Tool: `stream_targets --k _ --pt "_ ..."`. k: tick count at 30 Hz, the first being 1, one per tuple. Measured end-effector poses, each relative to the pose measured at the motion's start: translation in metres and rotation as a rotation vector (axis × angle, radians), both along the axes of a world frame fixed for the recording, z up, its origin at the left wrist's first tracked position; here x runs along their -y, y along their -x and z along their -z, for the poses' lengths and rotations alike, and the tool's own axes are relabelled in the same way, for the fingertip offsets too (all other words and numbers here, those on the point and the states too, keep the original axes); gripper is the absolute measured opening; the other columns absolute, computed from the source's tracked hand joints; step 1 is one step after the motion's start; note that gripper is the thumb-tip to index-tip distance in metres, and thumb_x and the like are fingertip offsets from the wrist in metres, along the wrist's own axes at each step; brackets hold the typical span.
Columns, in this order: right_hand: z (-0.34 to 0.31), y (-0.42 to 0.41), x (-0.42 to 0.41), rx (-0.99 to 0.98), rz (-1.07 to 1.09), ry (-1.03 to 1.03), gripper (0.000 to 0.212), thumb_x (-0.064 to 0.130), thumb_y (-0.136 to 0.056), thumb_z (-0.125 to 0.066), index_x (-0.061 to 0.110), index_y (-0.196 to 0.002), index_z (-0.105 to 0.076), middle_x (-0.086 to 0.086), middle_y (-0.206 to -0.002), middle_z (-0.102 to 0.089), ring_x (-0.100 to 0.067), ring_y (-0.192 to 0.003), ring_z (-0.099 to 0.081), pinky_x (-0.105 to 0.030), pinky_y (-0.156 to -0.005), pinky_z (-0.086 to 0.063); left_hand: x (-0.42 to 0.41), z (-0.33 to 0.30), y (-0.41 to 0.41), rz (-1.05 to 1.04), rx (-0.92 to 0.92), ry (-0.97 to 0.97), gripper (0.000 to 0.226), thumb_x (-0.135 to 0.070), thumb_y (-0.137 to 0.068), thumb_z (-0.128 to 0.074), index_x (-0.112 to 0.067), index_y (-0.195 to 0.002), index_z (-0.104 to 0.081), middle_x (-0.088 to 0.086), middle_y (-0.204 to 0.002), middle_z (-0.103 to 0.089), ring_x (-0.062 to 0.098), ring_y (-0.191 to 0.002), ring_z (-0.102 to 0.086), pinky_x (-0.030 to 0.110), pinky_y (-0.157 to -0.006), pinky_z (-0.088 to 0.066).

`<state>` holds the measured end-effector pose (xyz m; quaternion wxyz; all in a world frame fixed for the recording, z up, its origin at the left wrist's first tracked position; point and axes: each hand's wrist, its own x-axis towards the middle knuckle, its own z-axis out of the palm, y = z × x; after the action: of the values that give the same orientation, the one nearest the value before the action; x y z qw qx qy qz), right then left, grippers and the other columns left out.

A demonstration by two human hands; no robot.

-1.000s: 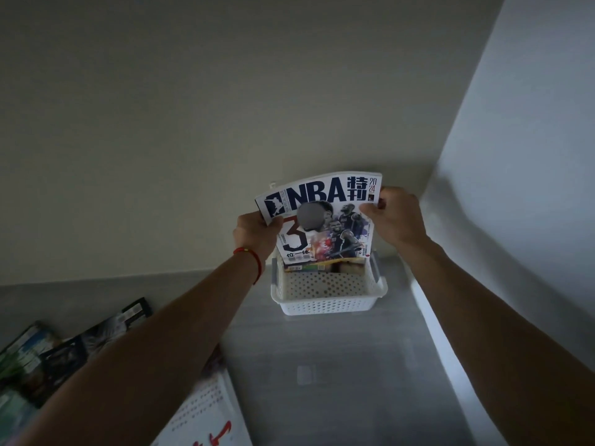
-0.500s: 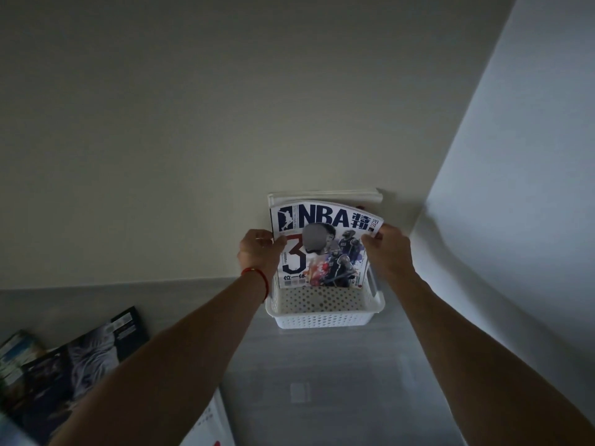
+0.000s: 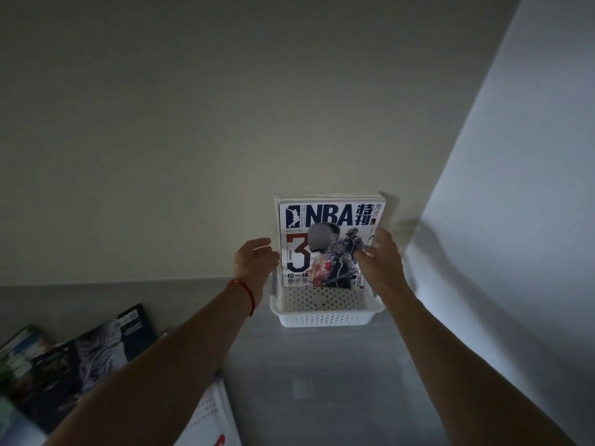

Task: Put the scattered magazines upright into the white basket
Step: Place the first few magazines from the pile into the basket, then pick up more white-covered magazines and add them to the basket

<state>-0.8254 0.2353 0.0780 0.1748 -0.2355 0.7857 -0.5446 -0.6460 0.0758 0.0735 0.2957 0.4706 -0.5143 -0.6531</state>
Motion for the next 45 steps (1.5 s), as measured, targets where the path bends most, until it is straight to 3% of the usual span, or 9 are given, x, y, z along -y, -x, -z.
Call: stream_targets --k 3,6,11,15,19,25,32,40,45 --pt "-0.003 -0.038 -0.014 -0.182 -0.036 0.003 0.053 0.006 -0.089 -0.067 0.012 -0.137 -0.047 0.006 -0.120 -0.047 -0.013 -0.108 -0.060 -0.012 -0.069 -0.052 -0.017 0.004 -0.042 0.047 0.091 0.152 0.033 0.011 -0.080 -0.064 -0.013 -0.103 -0.069 0.008 -0.094 -0.071 0.029 -0.092 -0.069 0.048 -0.090 -0.059" --pt "0.000 -0.088 -0.024 -0.280 -0.113 0.037 0.042 0.006 -0.089 -0.066 0.016 -0.128 -0.053 0.001 -0.123 -0.052 -0.010 -0.099 -0.064 -0.026 -0.075 -0.061 -0.032 0.017 -0.100 0.081 0.167 0.252 0.033 0.012 -0.084 -0.060 -0.017 -0.096 -0.068 0.007 -0.089 -0.069 0.028 -0.084 -0.064 0.045 -0.083 -0.057" --pt "0.036 -0.193 -0.027 -0.240 -0.405 -0.151 0.031 0.011 -0.084 -0.066 0.015 -0.115 -0.064 -0.002 -0.111 -0.065 -0.014 -0.092 -0.065 -0.031 -0.079 -0.058 -0.051 0.042 -0.224 0.131 0.414 0.360 0.033 0.008 -0.086 -0.059 -0.022 -0.092 -0.069 -0.010 -0.074 -0.071 0.001 -0.068 -0.068 0.008 -0.056 -0.046" --pt "0.074 -0.285 -0.016 -0.180 -0.639 -0.540 0.046 0.028 -0.089 -0.061 0.014 -0.133 -0.056 -0.005 -0.132 -0.059 -0.019 -0.118 -0.058 -0.028 -0.098 -0.047 -0.059 0.065 -0.317 0.188 0.582 0.450 0.036 0.011 -0.081 -0.058 -0.016 -0.100 -0.071 0.004 -0.108 -0.068 0.025 -0.104 -0.064 0.034 -0.088 -0.051" --pt "0.101 -0.364 -0.001 -0.172 -0.472 -0.845 0.053 0.038 -0.086 -0.057 0.017 -0.133 -0.043 -0.009 -0.135 -0.049 -0.030 -0.125 -0.049 -0.039 -0.099 -0.046 -0.054 0.083 -0.386 0.360 0.773 0.504 0.046 0.001 -0.075 -0.063 -0.021 -0.115 -0.070 0.005 -0.133 -0.062 0.029 -0.128 -0.053 0.038 -0.105 -0.044" --pt "0.124 -0.411 -0.004 -0.252 -0.107 -1.110 0.079 0.052 -0.086 -0.060 0.014 -0.146 -0.026 -0.011 -0.137 -0.039 -0.032 -0.126 -0.041 -0.051 -0.094 -0.048 -0.046 0.112 -0.432 0.745 1.069 0.565 0.062 -0.031 -0.092 -0.050 -0.048 -0.148 -0.030 -0.007 -0.167 0.001 0.025 -0.154 0.008 0.059 -0.122 -0.005" --pt "0.119 -0.387 -0.016 -0.118 -0.075 -0.740 0.028 0.024 -0.088 -0.063 0.008 -0.111 -0.065 -0.014 -0.108 -0.065 -0.031 -0.102 -0.064 -0.040 -0.084 -0.055 -0.037 0.112 -0.432 0.856 0.966 0.565 0.071 -0.027 -0.087 -0.056 -0.042 -0.151 -0.028 -0.001 -0.168 0.001 0.024 -0.154 0.009 0.061 -0.121 -0.002" --pt "0.039 -0.309 -0.066 0.122 0.031 -0.328 0.004 0.012 -0.080 -0.076 0.014 -0.076 -0.077 -0.003 -0.062 -0.070 -0.021 -0.055 -0.061 -0.032 -0.056 -0.045 -0.021 0.076 -0.384 0.738 0.965 0.492 0.043 -0.020 -0.086 -0.061 -0.026 -0.128 -0.057 0.005 -0.138 -0.049 0.029 -0.133 -0.042 0.054 -0.109 -0.039" --pt "-0.026 -0.277 -0.077 -0.193 -0.257 -0.321 0.008 0.023 -0.088 -0.072 0.029 -0.087 -0.076 0.010 -0.075 -0.077 -0.006 -0.065 -0.074 -0.030 -0.063 -0.062 -0.060 0.012 -0.283 0.691 0.357 1.028 0.053 -0.012 -0.093 -0.060 -0.019 -0.143 -0.041 0.013 -0.145 -0.041 0.027 -0.131 -0.044 0.042 -0.105 -0.049"
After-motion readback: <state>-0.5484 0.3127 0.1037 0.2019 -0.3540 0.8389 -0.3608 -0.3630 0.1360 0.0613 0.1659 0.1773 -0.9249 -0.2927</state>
